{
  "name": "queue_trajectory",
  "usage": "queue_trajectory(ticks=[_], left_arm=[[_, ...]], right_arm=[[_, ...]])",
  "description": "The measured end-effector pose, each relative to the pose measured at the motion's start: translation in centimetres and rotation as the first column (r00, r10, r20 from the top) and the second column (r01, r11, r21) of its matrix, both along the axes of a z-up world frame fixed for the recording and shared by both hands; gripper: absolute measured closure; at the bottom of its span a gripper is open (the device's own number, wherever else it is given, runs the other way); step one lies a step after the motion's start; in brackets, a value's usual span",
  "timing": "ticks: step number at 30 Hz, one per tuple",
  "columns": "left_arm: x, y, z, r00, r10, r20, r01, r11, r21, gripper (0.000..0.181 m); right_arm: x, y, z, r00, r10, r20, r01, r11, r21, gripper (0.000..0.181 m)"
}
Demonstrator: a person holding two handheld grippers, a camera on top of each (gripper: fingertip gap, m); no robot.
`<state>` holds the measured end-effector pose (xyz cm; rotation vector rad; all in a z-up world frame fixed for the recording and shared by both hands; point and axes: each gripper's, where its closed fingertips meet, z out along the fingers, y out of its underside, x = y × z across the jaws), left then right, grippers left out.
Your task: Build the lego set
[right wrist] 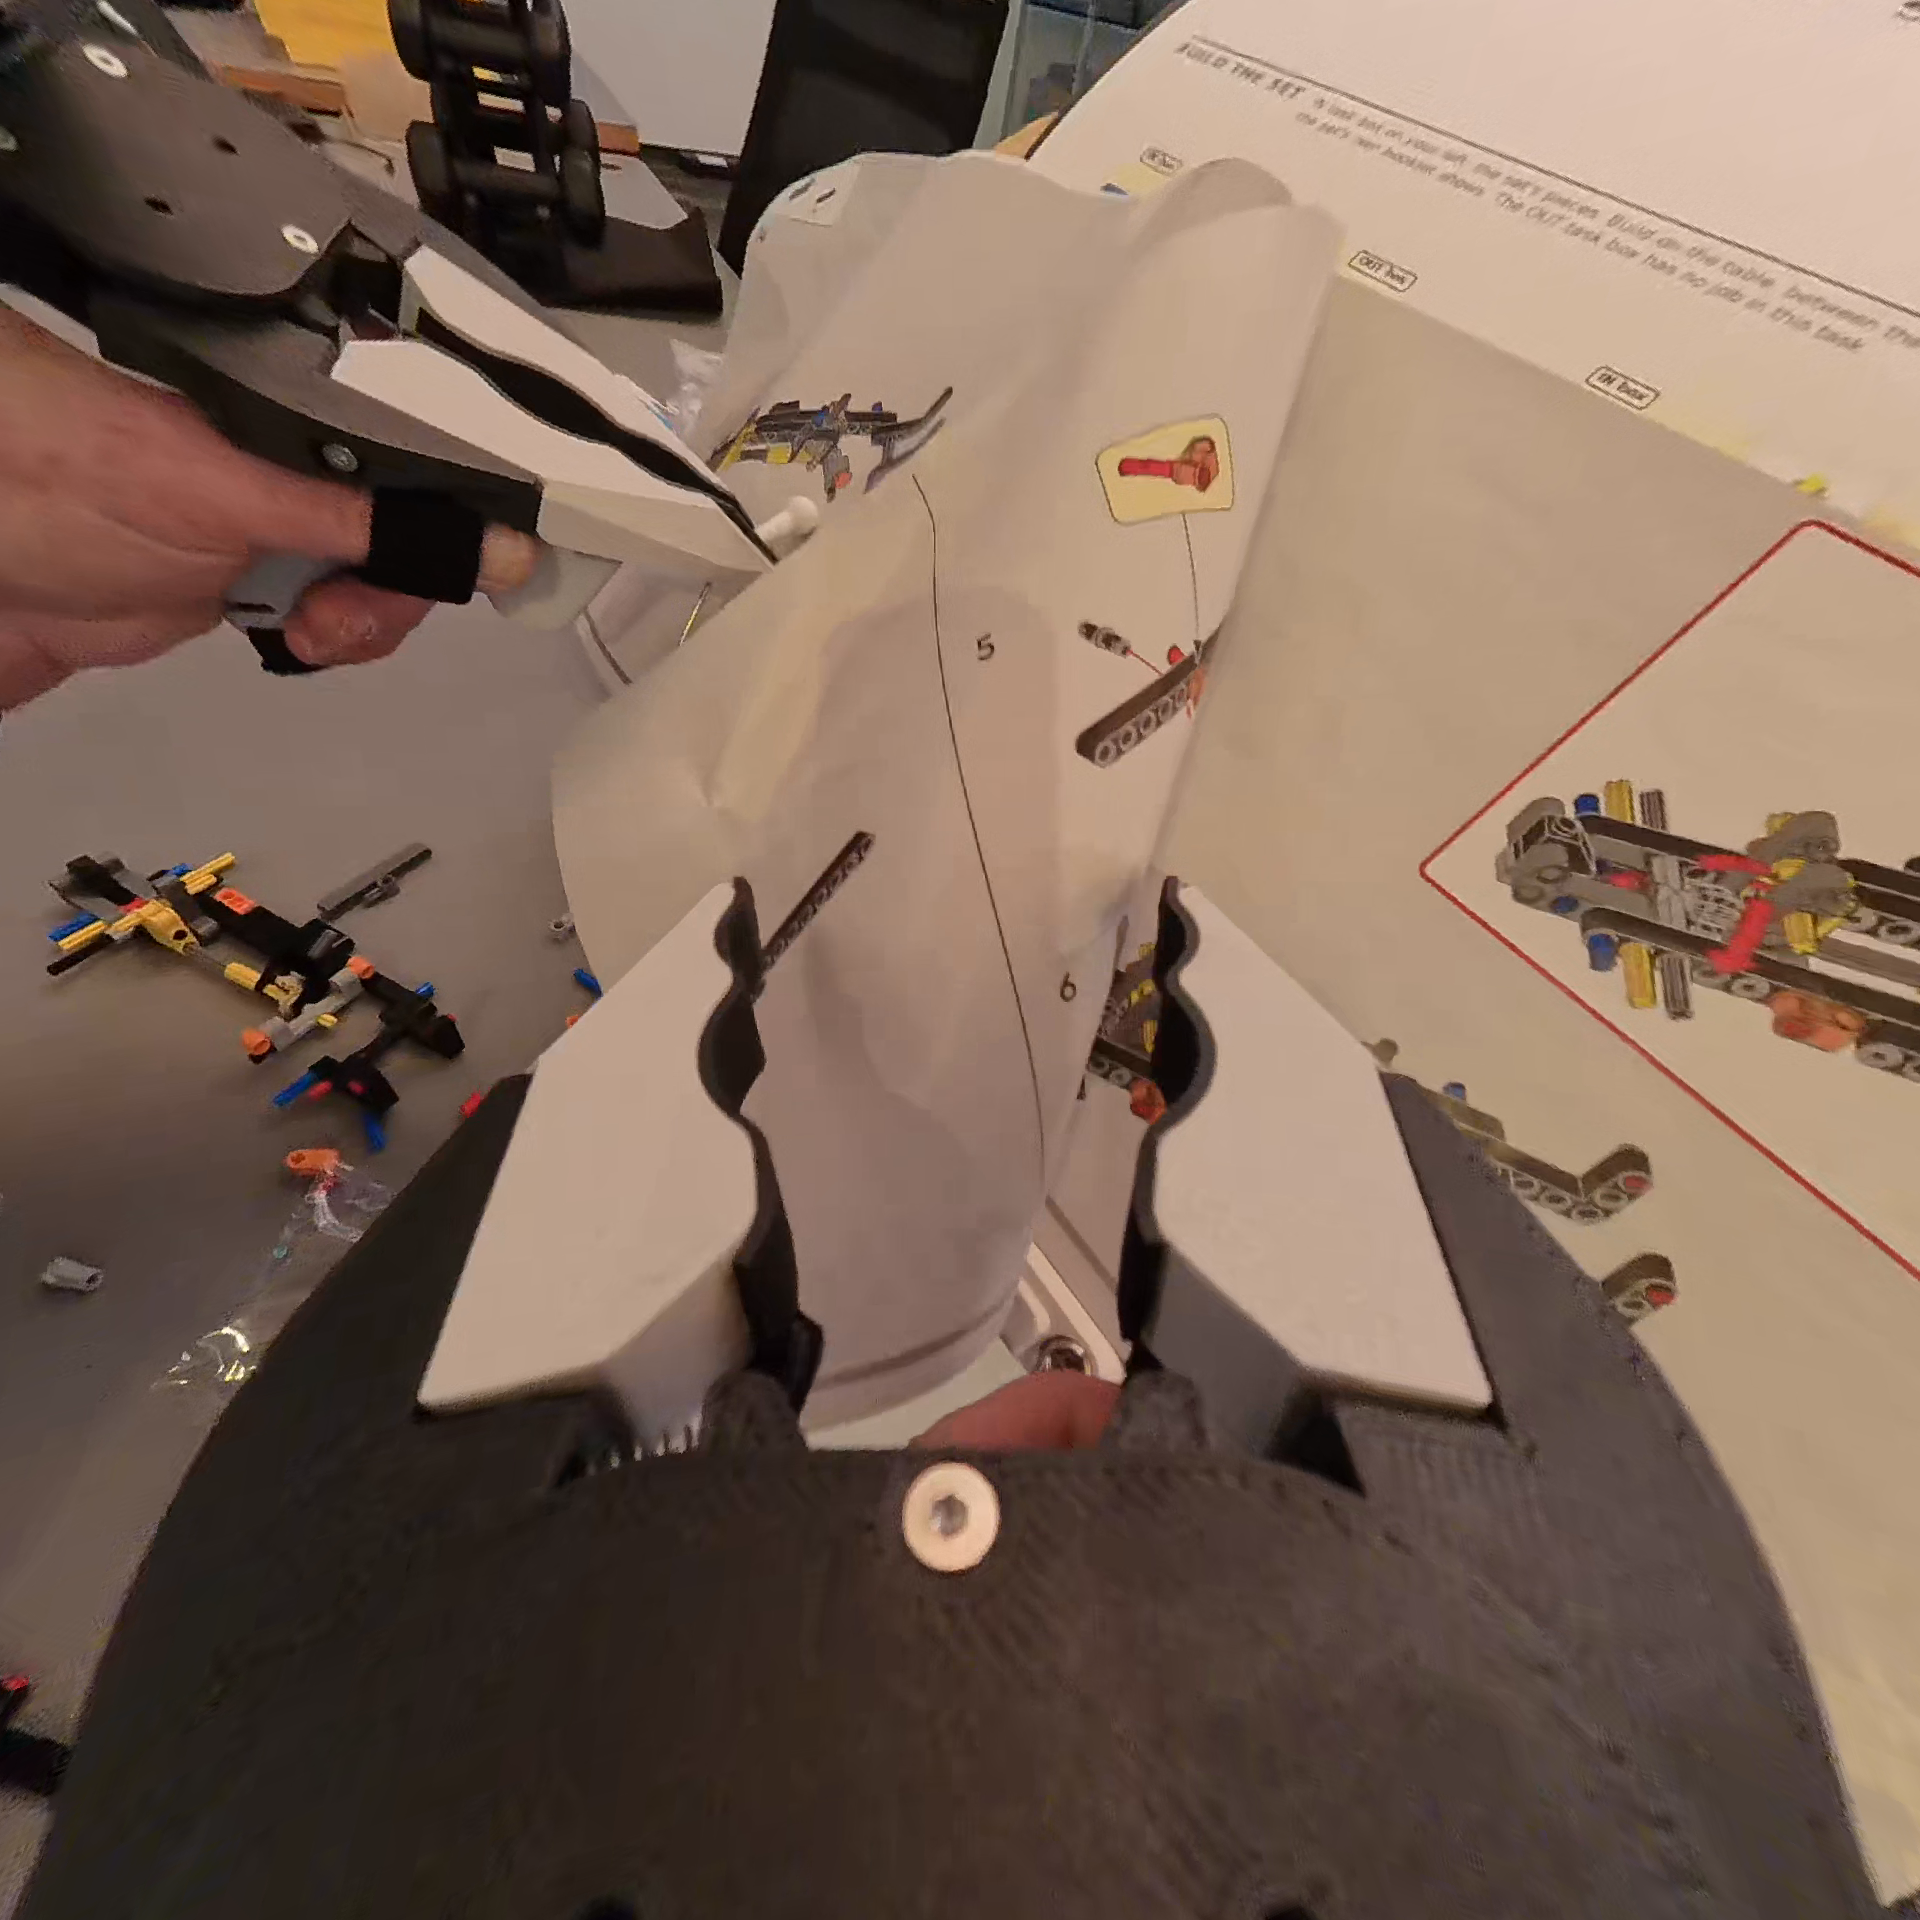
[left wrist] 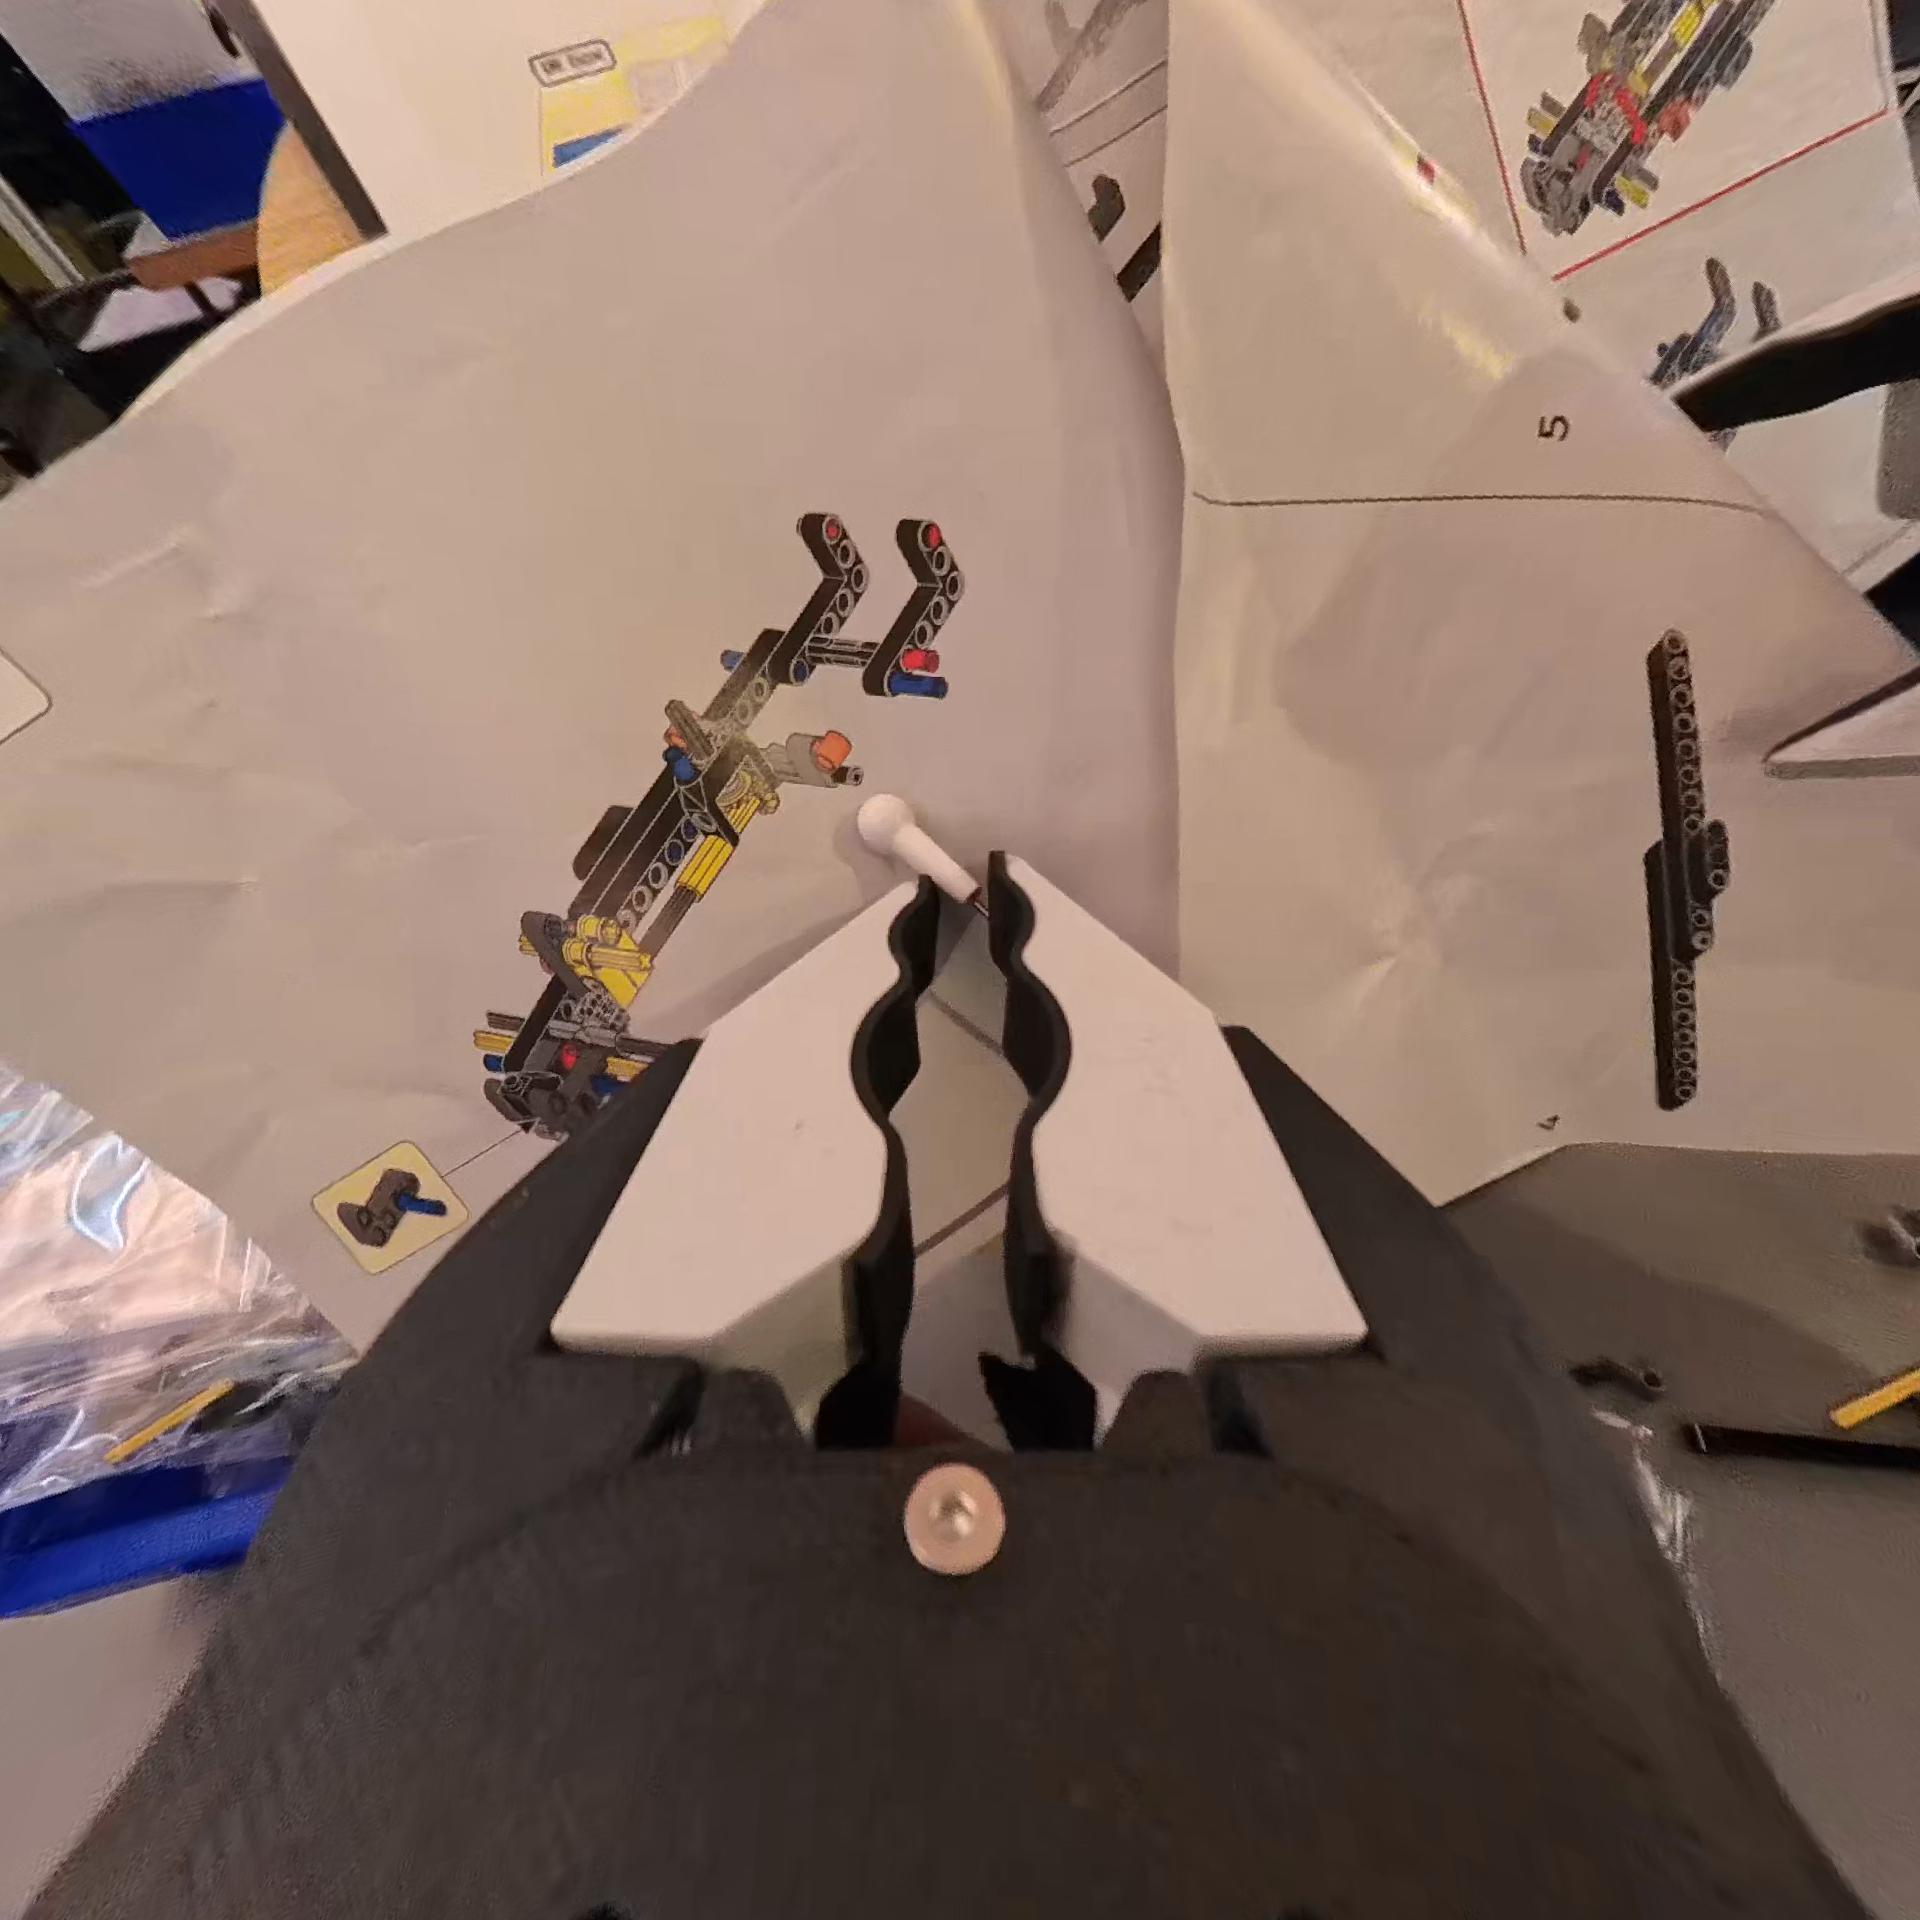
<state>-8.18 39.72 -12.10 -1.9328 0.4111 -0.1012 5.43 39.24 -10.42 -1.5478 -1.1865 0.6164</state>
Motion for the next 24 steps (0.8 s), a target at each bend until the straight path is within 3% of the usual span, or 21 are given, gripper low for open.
queue_trajectory(ticks=[1, 6, 12, 14, 21, 24], left_arm=[[0.0, -0.1, 0.1, 0.999, 0.0, 0.037, 0.0, 1.0, 0.012, 0.174], [-0.7, -0.8, 0.2, 0.968, -0.005, 0.252, -0.012, 0.998, 0.065, 0.176], [-1.6, -2.1, -0.1, 0.912, -0.025, 0.41, -0.026, 0.993, 0.119, 0.176], [-1.9, -2.4, -0.4, 0.863, -0.035, 0.504, -0.025, 0.993, 0.111, 0.176], [-2.8, -3.3, -1.9, 0.676, -0.079, 0.733, 0.013, 0.995, 0.095, 0.176], [-2.9, -3.8, -2.2, 0.584, -0.11, 0.804, 0.042, 0.994, 0.105, 0.175]], right_arm=[[-0.1, -0.1, 0.0, 1.0, 0.003, 0.004, -0.003, 1.0, 0.002, 0.109], [-0.8, -0.3, -0.4, 0.997, -0.008, 0.078, 0.004, 0.999, 0.054, 0.109], [-2.7, -1.6, 0.4, 0.992, 0.018, 0.122, -0.029, 0.996, 0.083, 0.128], [-3.7, -2.0, 0.8, 0.993, 0.05, 0.11, -0.059, 0.995, 0.075, 0.139], [-6.4, -1.6, 0.5, 0.985, 0.086, 0.151, -0.094, 0.995, 0.046, 0.131], [-7.5, -1.4, -0.5, 0.969, 0.085, 0.234, -0.102, 0.993, 0.061, 0.131]])
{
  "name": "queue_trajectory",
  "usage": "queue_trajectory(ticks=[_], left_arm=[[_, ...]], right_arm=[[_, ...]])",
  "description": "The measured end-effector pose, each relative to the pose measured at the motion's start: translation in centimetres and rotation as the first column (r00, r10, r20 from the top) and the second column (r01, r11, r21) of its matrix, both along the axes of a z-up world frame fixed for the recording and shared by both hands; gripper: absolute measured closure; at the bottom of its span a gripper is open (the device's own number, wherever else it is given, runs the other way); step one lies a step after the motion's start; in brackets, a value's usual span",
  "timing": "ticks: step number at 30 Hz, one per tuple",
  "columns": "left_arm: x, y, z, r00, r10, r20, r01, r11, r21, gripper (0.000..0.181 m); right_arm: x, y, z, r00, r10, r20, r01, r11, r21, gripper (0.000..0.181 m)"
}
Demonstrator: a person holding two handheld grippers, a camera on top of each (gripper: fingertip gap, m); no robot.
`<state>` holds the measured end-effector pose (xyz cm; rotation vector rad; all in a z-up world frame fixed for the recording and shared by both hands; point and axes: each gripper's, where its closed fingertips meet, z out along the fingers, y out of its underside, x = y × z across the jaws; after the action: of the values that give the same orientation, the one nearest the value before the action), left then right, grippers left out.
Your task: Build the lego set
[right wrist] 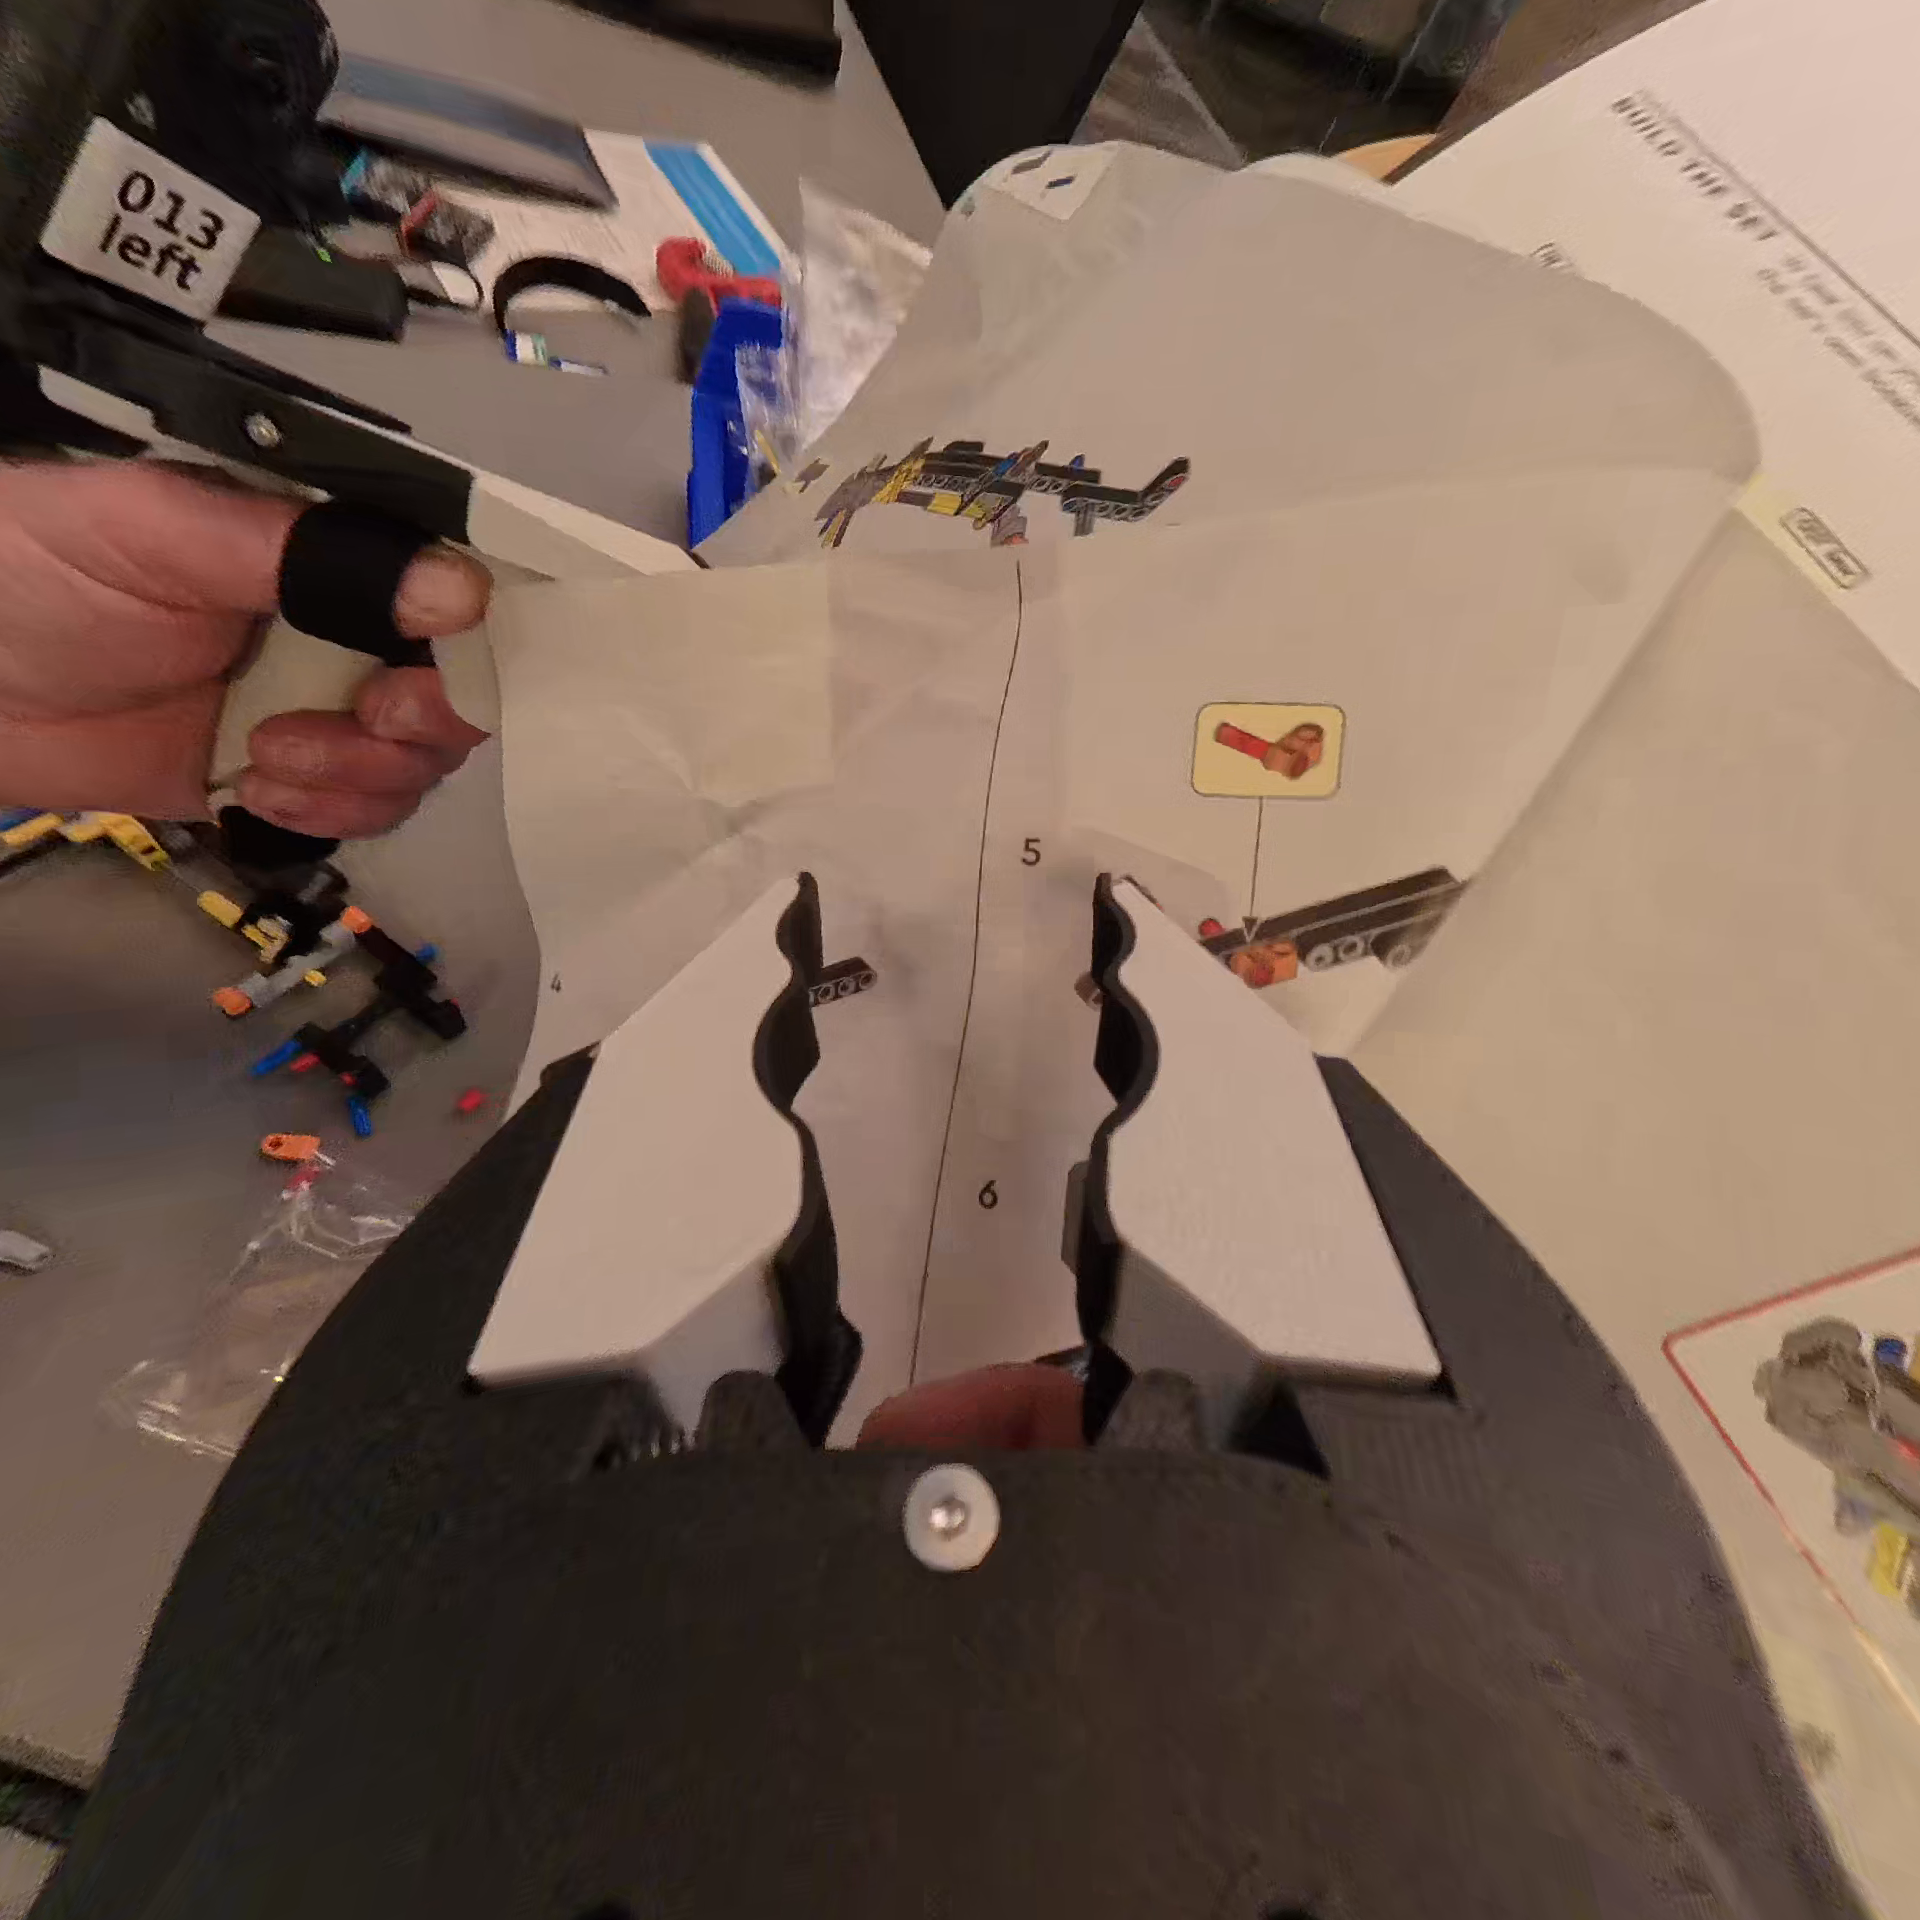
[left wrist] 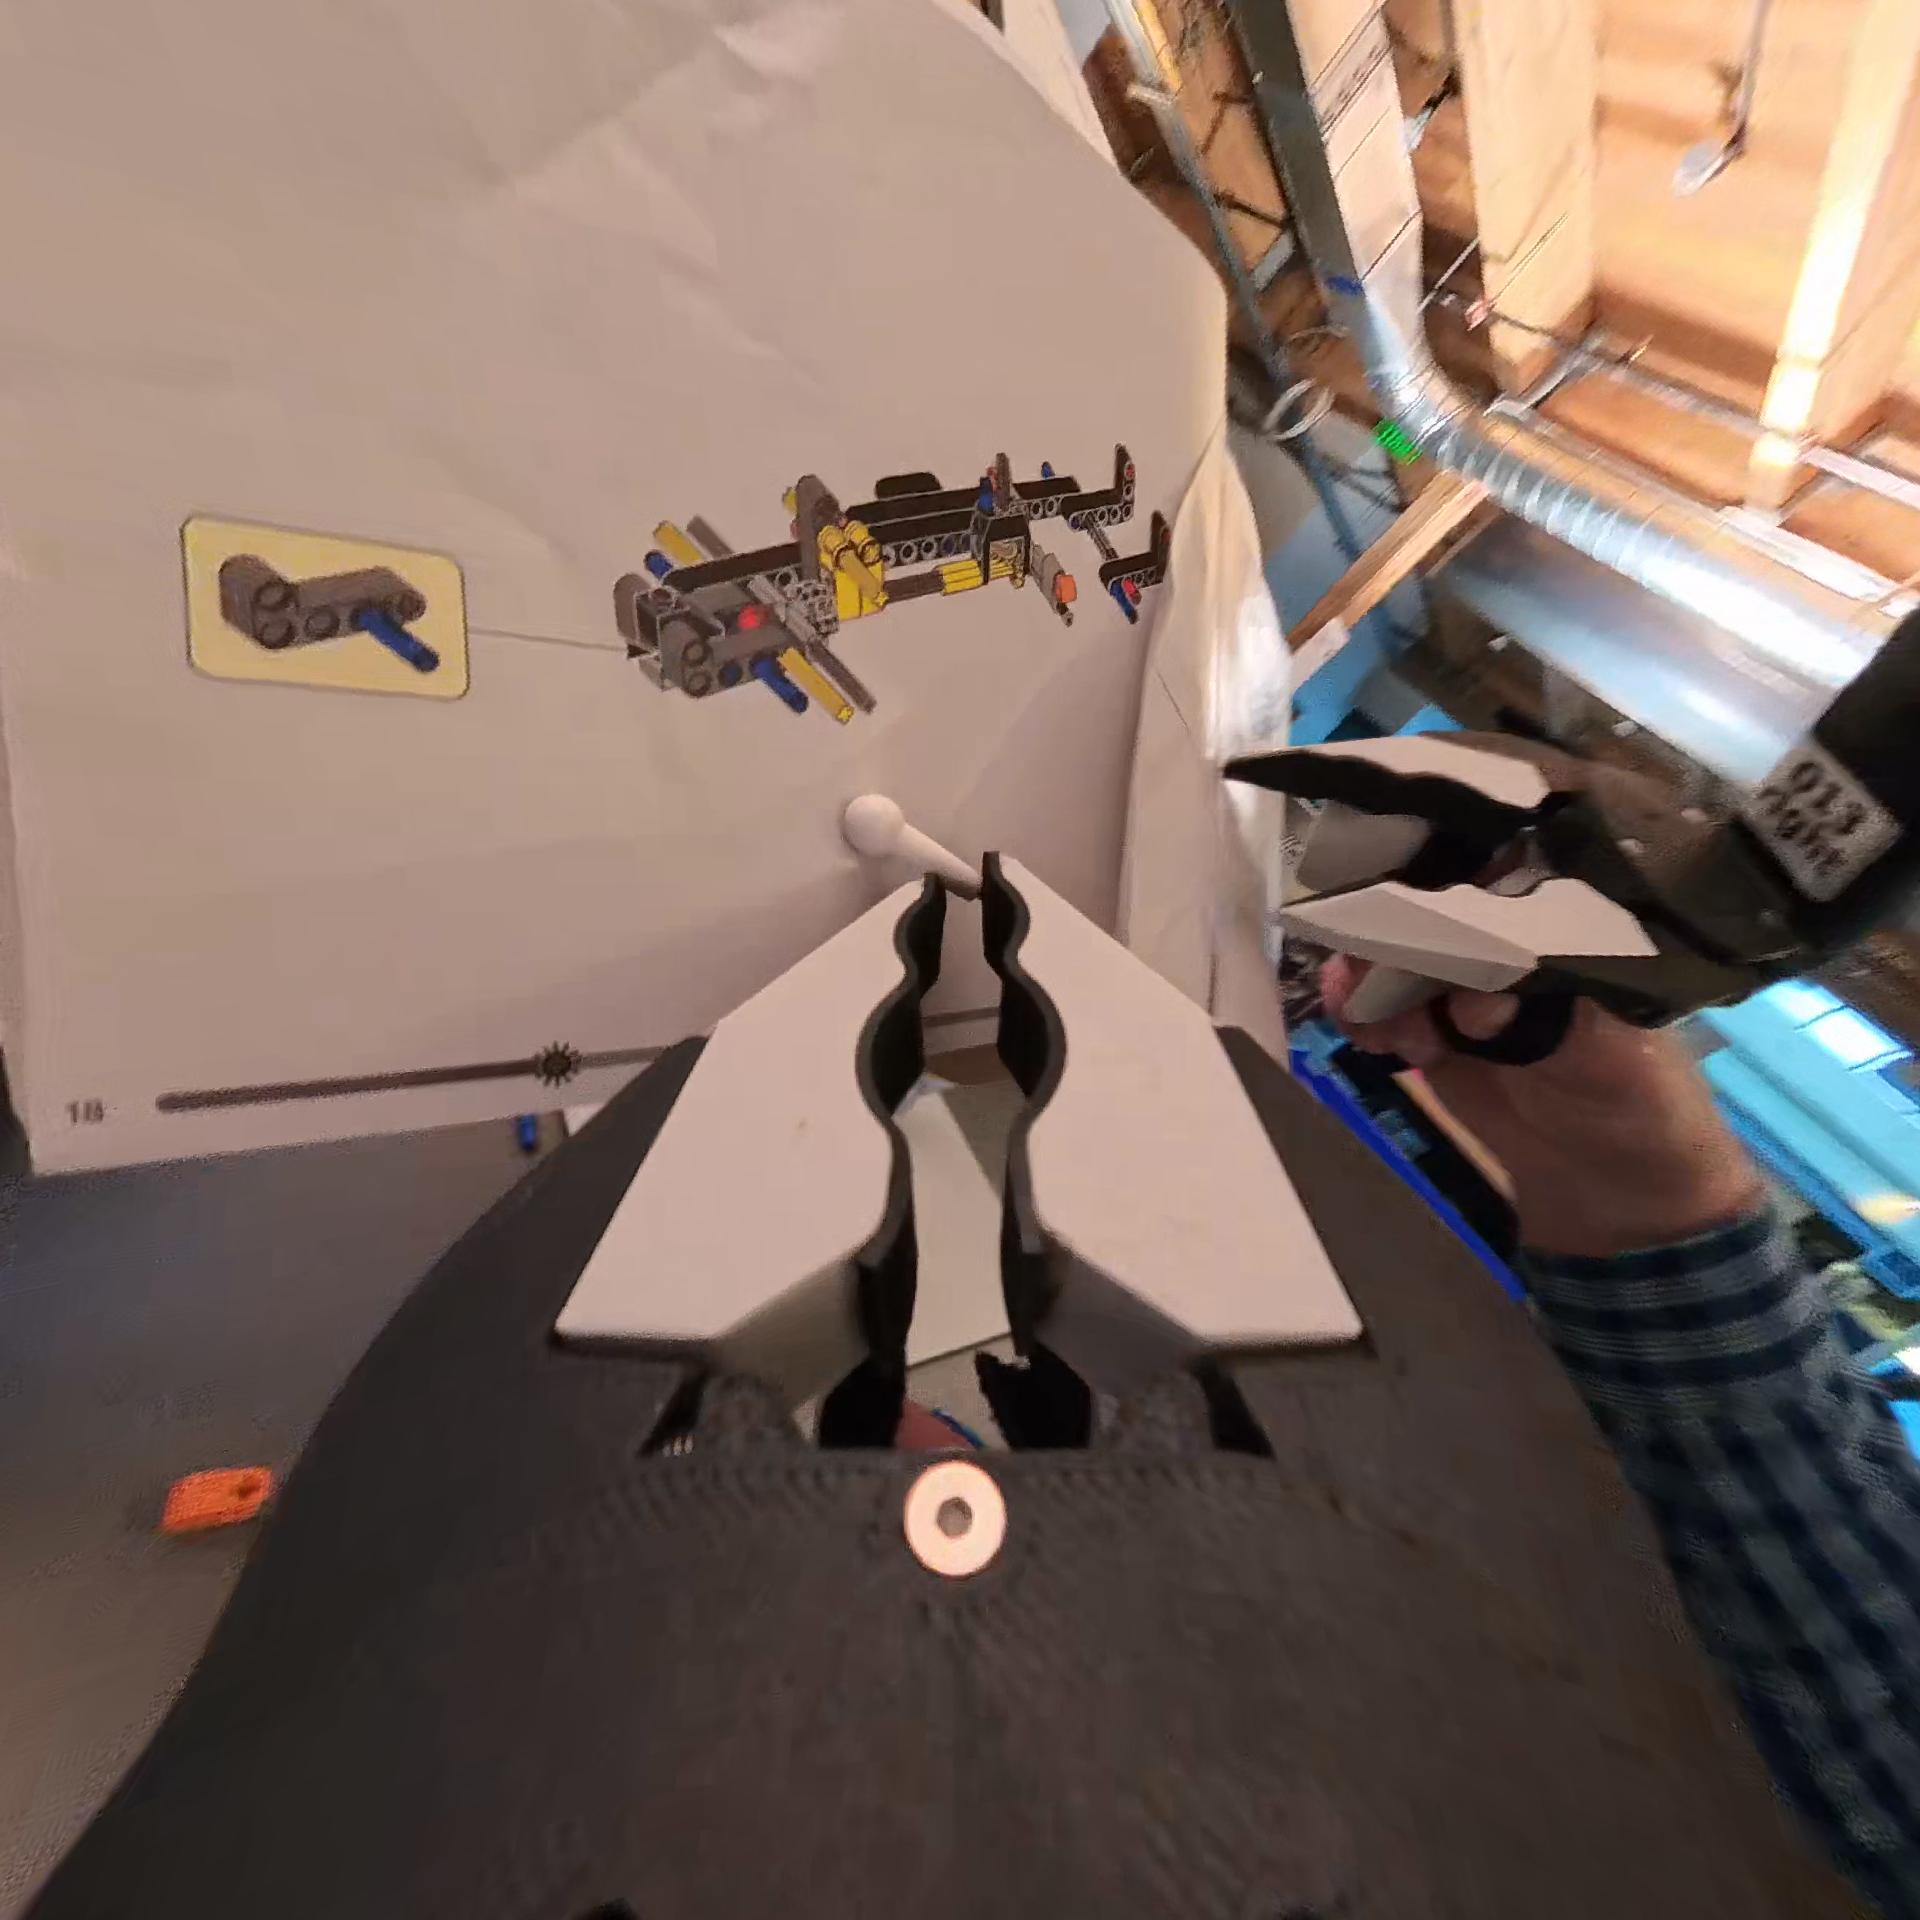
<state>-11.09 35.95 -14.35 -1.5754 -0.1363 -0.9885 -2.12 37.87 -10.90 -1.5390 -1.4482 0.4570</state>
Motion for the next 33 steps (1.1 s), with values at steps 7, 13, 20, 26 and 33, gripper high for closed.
queue_trajectory(ticks=[7, 13, 20, 26, 33], left_arm=[[-0.2, -1.4, -0.9, 0.968, -0.13, 0.213, 0.128, 0.991, 0.023, 0.175], [-0.6, -4.2, 1.6, 0.988, -0.154, 0.02, 0.149, 0.977, 0.15, 0.137], [2.9, -7.2, 3.8, 0.932, -0.354, -0.077, 0.362, 0.907, 0.215, 0.097], [3.5, -6.8, 1.9, 0.938, -0.267, -0.221, 0.303, 0.942, 0.148, 0.098], [2.0, -4.4, 2.2, 0.942, -0.121, -0.313, 0.175, 0.973, 0.151, 0.181]], right_arm=[[-0.8, 0.6, 0.0, 0.997, -0.024, 0.08, 0.018, 0.997, 0.074, 0.138], [-0.9, 0.3, 0.2, 0.996, -0.024, 0.084, 0.017, 0.996, 0.085, 0.136], [-1.0, 0.2, 0.2, 0.997, -0.024, 0.073, 0.019, 0.998, 0.067, 0.135], [-1.1, 0.1, 0.2, 0.998, -0.016, 0.061, 0.013, 0.999, 0.049, 0.134], [-0.3, -0.5, 1.6, 1.0, -0.011, -0.016, 0.012, 0.999, 0.03, 0.128]])
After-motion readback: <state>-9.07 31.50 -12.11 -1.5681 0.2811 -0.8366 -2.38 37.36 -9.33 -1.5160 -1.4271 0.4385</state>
